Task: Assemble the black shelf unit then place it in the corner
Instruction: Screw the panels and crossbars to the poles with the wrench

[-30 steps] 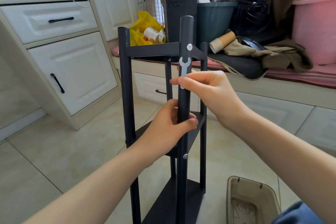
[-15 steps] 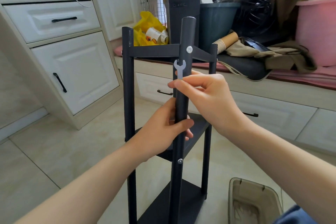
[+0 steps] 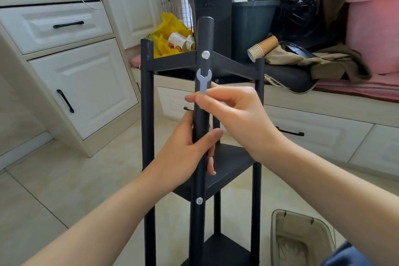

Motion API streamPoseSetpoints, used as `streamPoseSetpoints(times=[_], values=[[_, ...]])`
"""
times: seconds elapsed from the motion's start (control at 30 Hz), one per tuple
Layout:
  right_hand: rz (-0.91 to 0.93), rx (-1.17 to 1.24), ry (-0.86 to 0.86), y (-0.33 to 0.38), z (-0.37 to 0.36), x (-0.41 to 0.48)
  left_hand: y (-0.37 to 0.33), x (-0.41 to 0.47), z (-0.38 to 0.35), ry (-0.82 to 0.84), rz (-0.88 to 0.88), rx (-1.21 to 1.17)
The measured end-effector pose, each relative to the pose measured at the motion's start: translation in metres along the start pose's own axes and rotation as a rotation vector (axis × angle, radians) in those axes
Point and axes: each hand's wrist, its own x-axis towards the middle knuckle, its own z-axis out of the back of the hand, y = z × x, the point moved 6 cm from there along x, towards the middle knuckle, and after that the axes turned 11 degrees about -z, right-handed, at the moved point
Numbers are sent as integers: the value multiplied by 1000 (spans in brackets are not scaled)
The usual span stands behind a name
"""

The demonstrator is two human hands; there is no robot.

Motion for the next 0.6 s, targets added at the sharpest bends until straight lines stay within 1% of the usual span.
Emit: streamPoseSetpoints(times=[0.1, 0.23, 0.33, 0.47, 0.6], values=[[-5, 12, 57, 2, -4, -1, -5, 0, 4, -21, -48, 14], [-62, 186, 24, 5, 9, 7, -3, -2, 10, -70, -64, 36], [-132, 83, 8, 0, 14, 11, 0, -1, 19, -101, -66, 66], [-240, -56, -23, -16, 5, 14, 10, 0, 30, -172, -28, 51], [-313, -143, -2, -24, -5, 17, 16, 2, 28, -175, 25, -111]])
